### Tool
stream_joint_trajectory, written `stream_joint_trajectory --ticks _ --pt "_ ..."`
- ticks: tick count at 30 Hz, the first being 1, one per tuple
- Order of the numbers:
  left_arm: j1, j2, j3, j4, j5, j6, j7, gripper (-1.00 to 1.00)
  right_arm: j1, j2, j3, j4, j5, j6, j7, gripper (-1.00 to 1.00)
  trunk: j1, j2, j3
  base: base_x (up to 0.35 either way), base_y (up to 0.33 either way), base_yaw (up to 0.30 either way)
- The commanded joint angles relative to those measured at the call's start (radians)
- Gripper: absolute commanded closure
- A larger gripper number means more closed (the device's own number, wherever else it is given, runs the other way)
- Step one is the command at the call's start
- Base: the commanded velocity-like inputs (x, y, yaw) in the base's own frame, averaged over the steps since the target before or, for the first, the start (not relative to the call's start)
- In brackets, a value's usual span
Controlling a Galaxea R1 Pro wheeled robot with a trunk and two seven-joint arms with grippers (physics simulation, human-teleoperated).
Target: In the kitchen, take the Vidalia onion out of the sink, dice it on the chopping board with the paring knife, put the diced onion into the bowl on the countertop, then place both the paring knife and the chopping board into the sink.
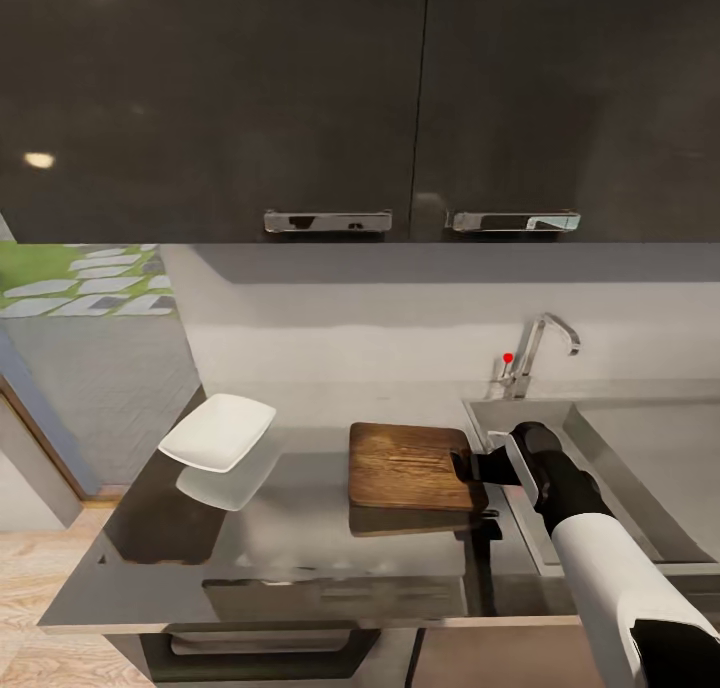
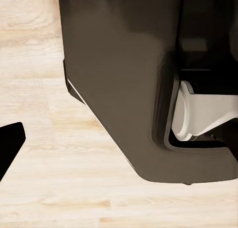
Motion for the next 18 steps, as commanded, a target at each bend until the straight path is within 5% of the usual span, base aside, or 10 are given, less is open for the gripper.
stream_joint_trajectory --ticks 1,18 --pt "0.001 0.000 0.000 -0.003 0.001 0.003 0.000 -1.00 -0.001 0.000 -0.002 -0.001 -0.001 0.004 0.003 1.00 0.001 -0.002 -0.002 0.000 0.000 0.000" --pt "0.001 0.000 0.000 -0.003 0.001 0.003 0.000 -1.00 -0.001 0.001 -0.002 -0.001 0.000 0.004 -0.038 1.00 0.001 -0.002 -0.003 0.000 0.000 0.000"
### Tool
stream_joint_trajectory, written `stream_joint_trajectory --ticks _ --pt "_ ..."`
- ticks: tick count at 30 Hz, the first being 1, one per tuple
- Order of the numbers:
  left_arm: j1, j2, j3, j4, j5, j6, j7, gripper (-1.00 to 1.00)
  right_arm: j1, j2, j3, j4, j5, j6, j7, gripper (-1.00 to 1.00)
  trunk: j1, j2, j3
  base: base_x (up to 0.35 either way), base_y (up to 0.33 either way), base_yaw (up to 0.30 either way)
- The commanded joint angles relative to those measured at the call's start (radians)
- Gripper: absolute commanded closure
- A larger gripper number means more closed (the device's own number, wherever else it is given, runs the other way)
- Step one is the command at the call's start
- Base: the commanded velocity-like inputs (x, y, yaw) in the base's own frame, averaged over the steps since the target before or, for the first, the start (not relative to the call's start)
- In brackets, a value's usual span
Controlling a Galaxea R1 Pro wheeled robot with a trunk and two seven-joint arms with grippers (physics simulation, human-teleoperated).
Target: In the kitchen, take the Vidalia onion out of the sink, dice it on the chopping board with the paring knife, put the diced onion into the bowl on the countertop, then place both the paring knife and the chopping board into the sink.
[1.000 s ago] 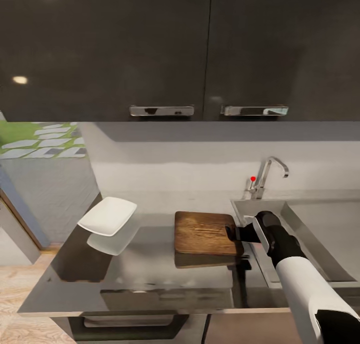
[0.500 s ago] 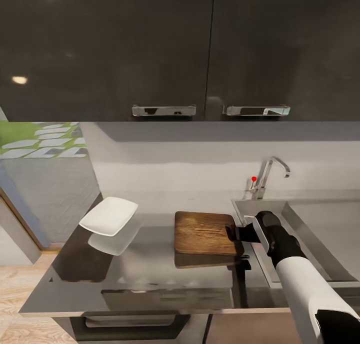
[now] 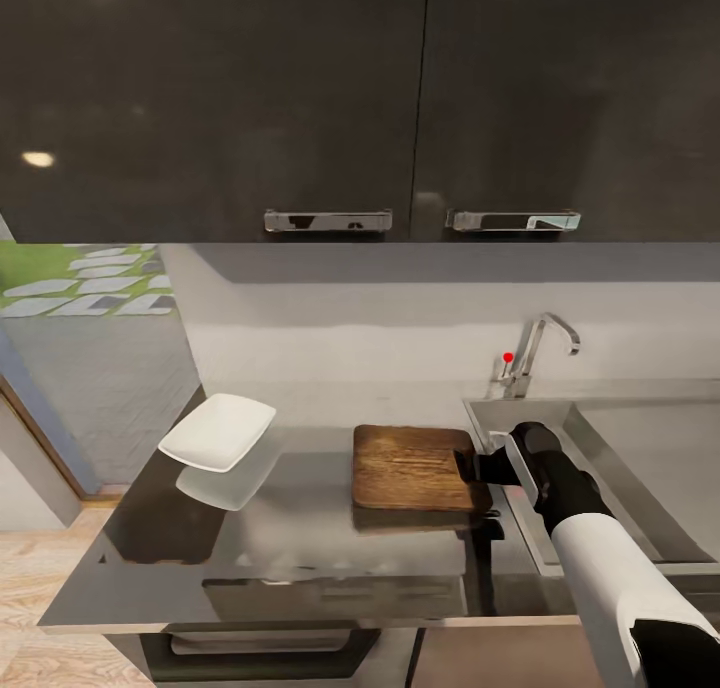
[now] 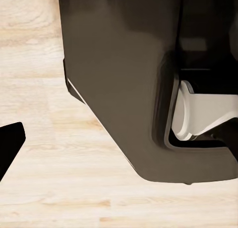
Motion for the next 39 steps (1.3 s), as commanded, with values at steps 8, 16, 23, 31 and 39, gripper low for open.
stream_joint_trajectory --ticks 8,16,23,31,39 --pt "0.001 0.000 0.000 -0.003 0.001 0.003 0.000 -1.00 -0.001 0.003 -0.003 -0.001 -0.007 0.004 -0.057 1.00 0.001 -0.002 -0.005 0.000 0.000 0.000" --pt "0.001 0.000 0.000 -0.003 0.001 0.003 0.000 -1.00 -0.001 0.005 -0.003 -0.001 -0.007 0.004 -0.062 1.00 0.001 -0.002 -0.009 0.000 0.000 0.000" --pt "0.001 0.000 0.000 -0.003 0.001 0.003 0.000 -1.00 -0.001 0.005 -0.003 -0.001 -0.008 0.004 -0.063 1.00 0.001 -0.002 -0.016 0.000 0.000 0.000" --pt "0.001 0.000 0.000 -0.003 0.001 0.003 0.000 -1.00 -0.001 0.006 -0.003 -0.001 -0.009 0.004 -0.063 1.00 0.001 -0.002 -0.025 0.000 0.000 0.000" --pt "0.001 0.000 0.000 -0.003 0.001 0.003 0.000 -1.00 -0.001 0.006 -0.003 -0.001 -0.009 0.004 -0.063 1.00 0.001 -0.002 -0.026 0.000 0.042 0.000"
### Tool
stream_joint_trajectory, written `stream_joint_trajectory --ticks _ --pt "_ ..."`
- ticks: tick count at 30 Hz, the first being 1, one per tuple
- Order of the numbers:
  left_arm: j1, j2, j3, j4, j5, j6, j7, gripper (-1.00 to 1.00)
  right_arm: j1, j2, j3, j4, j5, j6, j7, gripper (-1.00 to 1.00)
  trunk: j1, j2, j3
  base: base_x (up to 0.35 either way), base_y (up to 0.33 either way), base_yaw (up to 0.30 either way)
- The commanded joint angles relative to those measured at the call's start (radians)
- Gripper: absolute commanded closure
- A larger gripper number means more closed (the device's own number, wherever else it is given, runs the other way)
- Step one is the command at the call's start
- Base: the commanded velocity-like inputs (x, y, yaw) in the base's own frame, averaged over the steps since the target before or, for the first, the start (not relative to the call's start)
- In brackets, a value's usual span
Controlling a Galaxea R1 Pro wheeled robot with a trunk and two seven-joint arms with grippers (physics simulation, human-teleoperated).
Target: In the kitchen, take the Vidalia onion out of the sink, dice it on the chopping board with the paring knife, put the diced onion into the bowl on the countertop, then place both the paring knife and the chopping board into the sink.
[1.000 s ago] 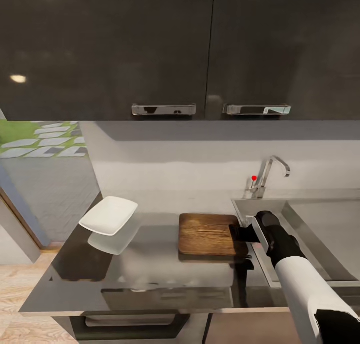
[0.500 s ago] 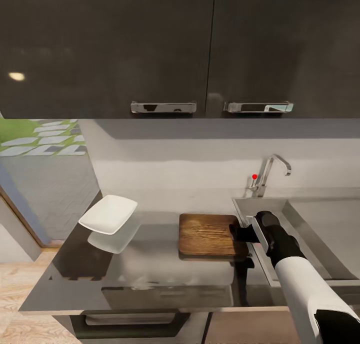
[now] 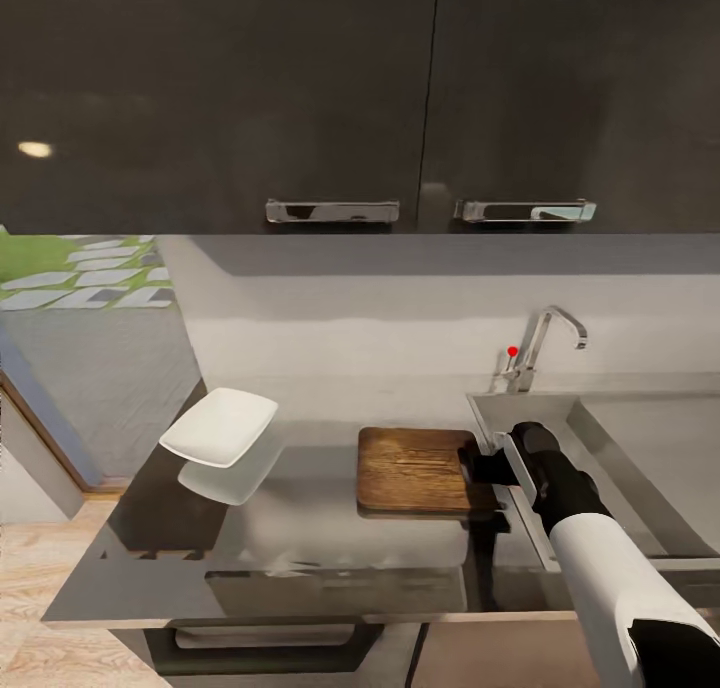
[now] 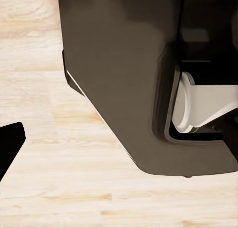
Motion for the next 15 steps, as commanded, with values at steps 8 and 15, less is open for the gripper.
stream_joint_trajectory --ticks 8,15 --pt "0.001 0.000 0.000 -0.003 0.001 0.003 0.000 -1.00 -0.001 0.000 -0.001 -0.001 -0.002 0.004 0.001 1.00 0.001 -0.002 -0.002 0.000 0.074 0.000" --pt "0.001 0.000 0.000 -0.003 0.001 0.003 0.000 -1.00 -0.001 0.000 -0.001 -0.001 -0.002 0.004 0.001 1.00 0.001 -0.002 -0.002 0.000 0.006 0.000"
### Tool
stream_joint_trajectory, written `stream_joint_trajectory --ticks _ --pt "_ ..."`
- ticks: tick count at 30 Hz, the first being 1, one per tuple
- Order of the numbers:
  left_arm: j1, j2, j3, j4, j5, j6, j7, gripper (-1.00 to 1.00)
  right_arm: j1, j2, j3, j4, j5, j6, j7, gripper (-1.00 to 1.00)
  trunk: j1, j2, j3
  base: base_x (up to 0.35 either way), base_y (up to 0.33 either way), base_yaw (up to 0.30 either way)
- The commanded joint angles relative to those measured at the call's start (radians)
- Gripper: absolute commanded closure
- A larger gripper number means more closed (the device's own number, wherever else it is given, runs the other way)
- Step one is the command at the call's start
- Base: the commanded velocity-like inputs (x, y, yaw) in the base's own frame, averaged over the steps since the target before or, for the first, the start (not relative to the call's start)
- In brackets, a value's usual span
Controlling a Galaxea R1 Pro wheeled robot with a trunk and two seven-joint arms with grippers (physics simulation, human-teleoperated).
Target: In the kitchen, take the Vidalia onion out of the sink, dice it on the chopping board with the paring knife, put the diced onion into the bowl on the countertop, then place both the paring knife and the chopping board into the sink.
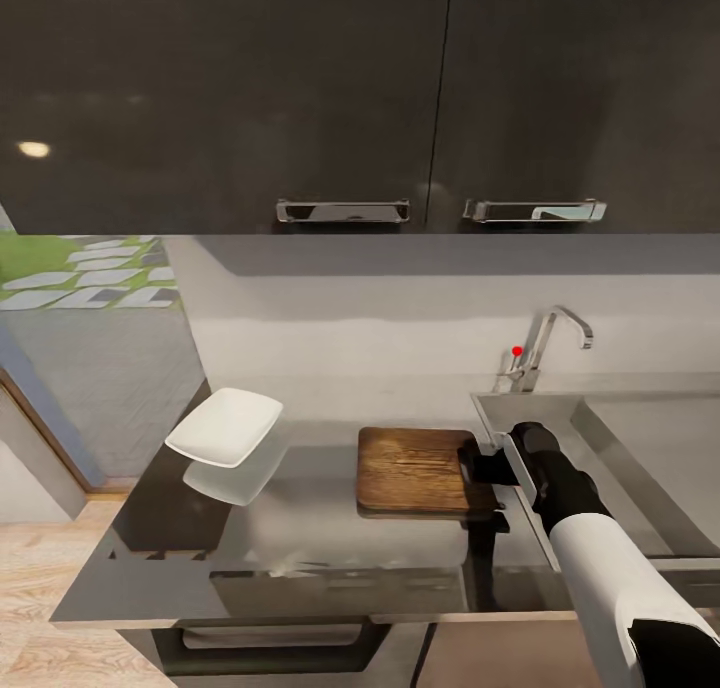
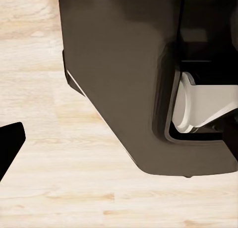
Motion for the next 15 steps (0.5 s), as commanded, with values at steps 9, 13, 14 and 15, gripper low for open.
stream_joint_trajectory --ticks 9,13,14,15 --pt "0.001 0.000 -0.002 -0.003 0.001 -0.001 -0.002 -1.00 -0.001 0.000 -0.001 -0.001 -0.002 0.004 0.001 1.00 0.001 -0.002 -0.002 0.017 0.000 0.000" --pt "0.001 0.001 -0.003 -0.003 0.001 -0.015 -0.001 -1.00 -0.001 0.000 -0.001 -0.001 -0.002 0.004 0.001 1.00 0.001 -0.002 -0.002 0.252 0.000 0.000" --pt "0.001 0.001 -0.003 -0.003 0.001 -0.016 -0.001 -1.00 -0.001 0.000 -0.001 -0.001 -0.002 0.004 0.001 1.00 0.001 -0.002 -0.002 0.133 0.000 0.000" --pt "0.001 0.001 -0.003 -0.003 0.001 -0.016 -0.001 -1.00 -0.001 0.000 -0.001 -0.001 -0.002 0.004 0.001 1.00 0.001 -0.002 -0.002 0.107 0.000 0.000"
